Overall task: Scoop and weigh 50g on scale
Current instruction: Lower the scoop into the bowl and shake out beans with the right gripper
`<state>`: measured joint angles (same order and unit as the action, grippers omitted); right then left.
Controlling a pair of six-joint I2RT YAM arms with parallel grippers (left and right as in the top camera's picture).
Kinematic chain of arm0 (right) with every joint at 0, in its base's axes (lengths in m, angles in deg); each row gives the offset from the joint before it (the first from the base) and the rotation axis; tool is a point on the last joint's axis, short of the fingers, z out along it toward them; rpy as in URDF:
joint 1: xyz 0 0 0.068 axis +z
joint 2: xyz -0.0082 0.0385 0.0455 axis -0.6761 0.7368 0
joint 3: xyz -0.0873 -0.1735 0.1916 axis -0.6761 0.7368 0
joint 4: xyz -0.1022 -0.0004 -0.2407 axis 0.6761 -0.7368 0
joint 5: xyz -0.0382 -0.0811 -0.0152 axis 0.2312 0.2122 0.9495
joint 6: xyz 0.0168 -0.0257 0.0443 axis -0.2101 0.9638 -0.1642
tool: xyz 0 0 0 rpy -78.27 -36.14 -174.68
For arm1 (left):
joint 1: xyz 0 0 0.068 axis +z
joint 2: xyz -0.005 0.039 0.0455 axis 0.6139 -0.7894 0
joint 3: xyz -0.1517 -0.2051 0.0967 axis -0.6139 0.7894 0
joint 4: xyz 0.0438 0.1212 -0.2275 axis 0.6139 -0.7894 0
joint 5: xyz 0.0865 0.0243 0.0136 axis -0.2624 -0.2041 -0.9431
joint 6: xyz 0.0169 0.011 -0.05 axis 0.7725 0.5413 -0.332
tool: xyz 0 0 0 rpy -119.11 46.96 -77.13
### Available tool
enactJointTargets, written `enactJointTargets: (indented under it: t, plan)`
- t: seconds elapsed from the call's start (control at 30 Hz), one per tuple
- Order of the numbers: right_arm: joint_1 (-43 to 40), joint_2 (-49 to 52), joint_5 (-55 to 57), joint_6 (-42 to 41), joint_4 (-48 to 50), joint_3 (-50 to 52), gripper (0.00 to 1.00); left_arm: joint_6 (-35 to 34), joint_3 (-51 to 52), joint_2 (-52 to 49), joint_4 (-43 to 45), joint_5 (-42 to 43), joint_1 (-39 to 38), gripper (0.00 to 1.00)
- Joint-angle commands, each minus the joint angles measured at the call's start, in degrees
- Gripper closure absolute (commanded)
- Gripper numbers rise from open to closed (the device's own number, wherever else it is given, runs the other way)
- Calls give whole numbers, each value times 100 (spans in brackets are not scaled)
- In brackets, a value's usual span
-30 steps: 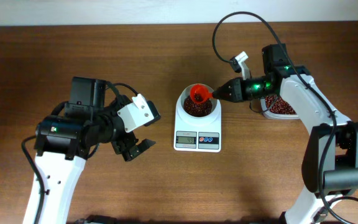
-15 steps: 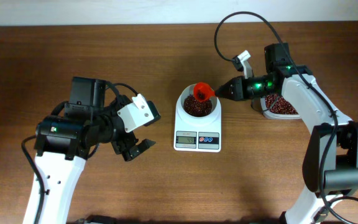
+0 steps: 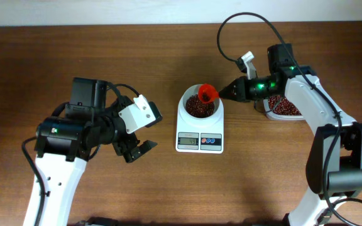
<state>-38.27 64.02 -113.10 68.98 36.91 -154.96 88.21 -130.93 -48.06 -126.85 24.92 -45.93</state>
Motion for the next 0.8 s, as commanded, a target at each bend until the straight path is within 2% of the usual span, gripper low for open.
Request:
enactJointTargets:
  t: [0.0,0.03,0.1,0.53,0.67,0.77]
  plan:
    - [-129,-37,-579,433,-46,-146,96,28,-74,24,2,39,24,1]
    - [-136,-37,688,-243,-210,-146,96,28,-74,24,2,39,24,1]
    - [-125,-37,391,-22,-201,-201,96,26,-74,24,2,39,24,1]
    - [-131,-37,-651,-22,-195,-232,96,28,-74,24,2,39,24,1]
    - [-125,-37,-260,-20,-63,-232,96,28,-74,24,2,39,24,1]
    - [85,-37,743,435,-83,-232,96,28,-74,24,2,39,24,1]
